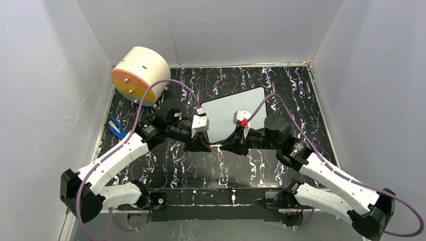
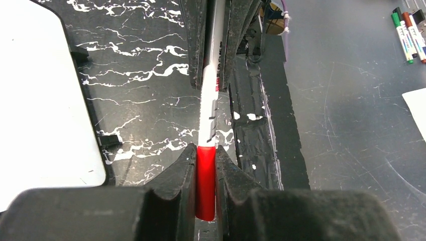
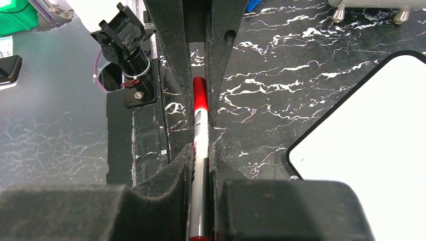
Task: Write a sentence on the whiteboard
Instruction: Open the whiteboard marker at the center of the board.
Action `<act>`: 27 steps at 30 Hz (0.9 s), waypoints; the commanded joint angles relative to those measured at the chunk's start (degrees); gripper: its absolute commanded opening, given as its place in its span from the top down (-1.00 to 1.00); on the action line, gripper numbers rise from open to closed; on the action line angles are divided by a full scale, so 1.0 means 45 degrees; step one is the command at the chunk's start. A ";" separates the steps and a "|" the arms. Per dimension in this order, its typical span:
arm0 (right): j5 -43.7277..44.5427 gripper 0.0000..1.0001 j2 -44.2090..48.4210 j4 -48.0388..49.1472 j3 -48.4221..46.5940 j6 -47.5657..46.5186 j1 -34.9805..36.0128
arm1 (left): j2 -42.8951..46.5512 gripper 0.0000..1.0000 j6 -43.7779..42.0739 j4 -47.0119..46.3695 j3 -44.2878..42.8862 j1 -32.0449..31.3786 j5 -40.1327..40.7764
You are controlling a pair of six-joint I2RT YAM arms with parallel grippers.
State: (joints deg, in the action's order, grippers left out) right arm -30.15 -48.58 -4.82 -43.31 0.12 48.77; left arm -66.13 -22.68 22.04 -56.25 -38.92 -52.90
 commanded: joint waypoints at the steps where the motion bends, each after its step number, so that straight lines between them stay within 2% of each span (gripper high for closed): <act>1: -0.0215 1.00 0.0630 -0.0288 -0.0247 -0.0007 0.0040 | 0.0561 1.00 -0.0448 0.0376 0.0167 0.0170 0.1578; 8: 0.0291 1.00 0.1266 -0.0395 -0.0084 -0.0404 -0.0036 | 0.0738 1.00 -0.0756 0.0356 0.0608 0.0407 0.3031; 14: 0.1274 1.00 0.2109 -0.0150 0.0235 -0.0670 -0.0079 | 0.1179 1.00 -0.0537 -0.0093 0.1051 0.1254 0.3098; 17: 0.1835 1.00 0.2302 0.0147 0.0503 -0.0680 -0.0083 | 0.1275 1.00 -0.0098 -0.0315 0.1148 0.1485 0.3752; 20: 0.3036 1.00 0.2431 0.0584 0.0830 -0.0514 -0.0092 | 0.1230 1.00 0.0961 -0.1079 0.1256 0.1497 0.5633; 24: 0.4851 1.00 0.2927 0.1811 0.1690 -0.0228 -0.0095 | 0.0927 1.00 0.3529 -0.2154 0.1321 0.1489 0.9413; 27: 0.5883 1.00 0.3157 0.2511 0.2203 -0.0125 -0.0093 | 0.0341 1.00 0.5641 -0.2058 0.1171 0.1500 1.2655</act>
State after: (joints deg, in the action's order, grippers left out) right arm -12.53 -36.38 -2.15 -35.16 -1.37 48.38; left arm -62.63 -11.64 15.46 -50.78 -32.56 -17.47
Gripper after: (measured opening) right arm 0.206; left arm 0.113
